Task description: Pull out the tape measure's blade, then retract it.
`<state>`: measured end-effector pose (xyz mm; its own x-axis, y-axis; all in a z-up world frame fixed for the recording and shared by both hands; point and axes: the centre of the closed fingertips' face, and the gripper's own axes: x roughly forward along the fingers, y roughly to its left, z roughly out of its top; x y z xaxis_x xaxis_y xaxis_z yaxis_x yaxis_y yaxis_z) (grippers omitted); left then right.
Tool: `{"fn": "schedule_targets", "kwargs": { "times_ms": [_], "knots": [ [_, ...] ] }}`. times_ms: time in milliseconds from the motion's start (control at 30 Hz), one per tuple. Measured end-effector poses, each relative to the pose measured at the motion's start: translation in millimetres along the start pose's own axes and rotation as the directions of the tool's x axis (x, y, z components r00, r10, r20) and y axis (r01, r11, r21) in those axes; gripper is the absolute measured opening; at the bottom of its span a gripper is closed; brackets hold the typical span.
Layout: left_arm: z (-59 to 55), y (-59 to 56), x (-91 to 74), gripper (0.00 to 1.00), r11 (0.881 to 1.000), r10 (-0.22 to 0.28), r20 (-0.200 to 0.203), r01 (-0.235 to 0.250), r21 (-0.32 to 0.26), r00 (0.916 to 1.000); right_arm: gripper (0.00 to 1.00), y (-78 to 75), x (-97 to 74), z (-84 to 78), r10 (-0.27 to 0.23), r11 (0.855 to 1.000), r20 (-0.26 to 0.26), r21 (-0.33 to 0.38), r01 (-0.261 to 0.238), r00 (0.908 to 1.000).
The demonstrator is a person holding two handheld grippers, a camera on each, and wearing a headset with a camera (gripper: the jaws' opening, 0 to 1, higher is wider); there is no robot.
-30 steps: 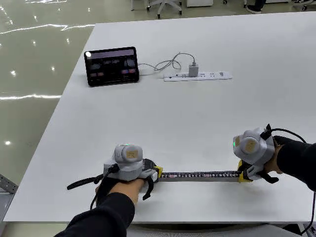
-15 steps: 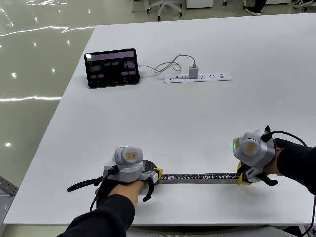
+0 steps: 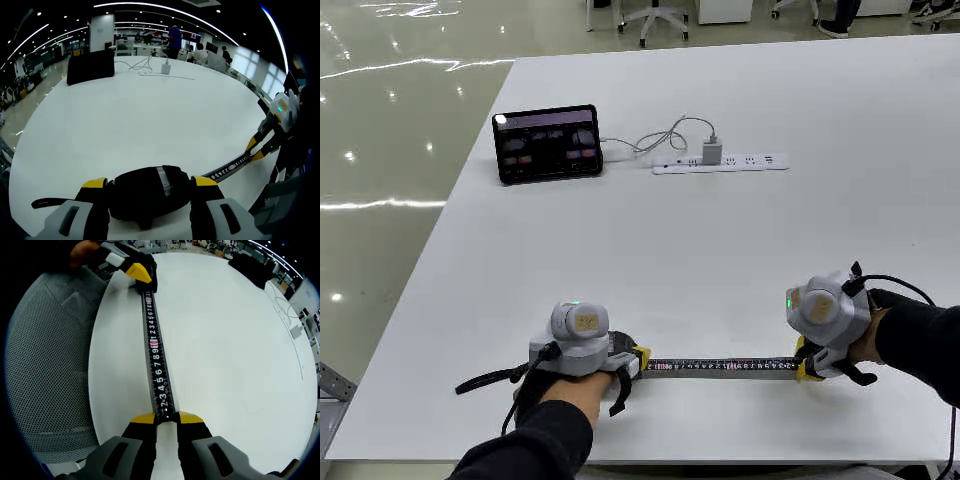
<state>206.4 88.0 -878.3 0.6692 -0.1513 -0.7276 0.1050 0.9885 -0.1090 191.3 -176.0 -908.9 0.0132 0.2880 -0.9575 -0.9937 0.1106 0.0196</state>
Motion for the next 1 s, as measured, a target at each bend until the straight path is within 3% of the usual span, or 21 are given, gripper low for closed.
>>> {"fn": "schedule_targets", "kwargs": {
  "times_ms": [1000],
  "knots": [
    [-0.4, 0.3, -0.1, 0.61, 1.0, 0.002, -0.002, -0.002, 0.002, 1.0, 0.1, 4.1, 3.7, 16.6, -0.009, 1.0, 0.051, -0.005, 0.009, 0.9987]
  ]
}}
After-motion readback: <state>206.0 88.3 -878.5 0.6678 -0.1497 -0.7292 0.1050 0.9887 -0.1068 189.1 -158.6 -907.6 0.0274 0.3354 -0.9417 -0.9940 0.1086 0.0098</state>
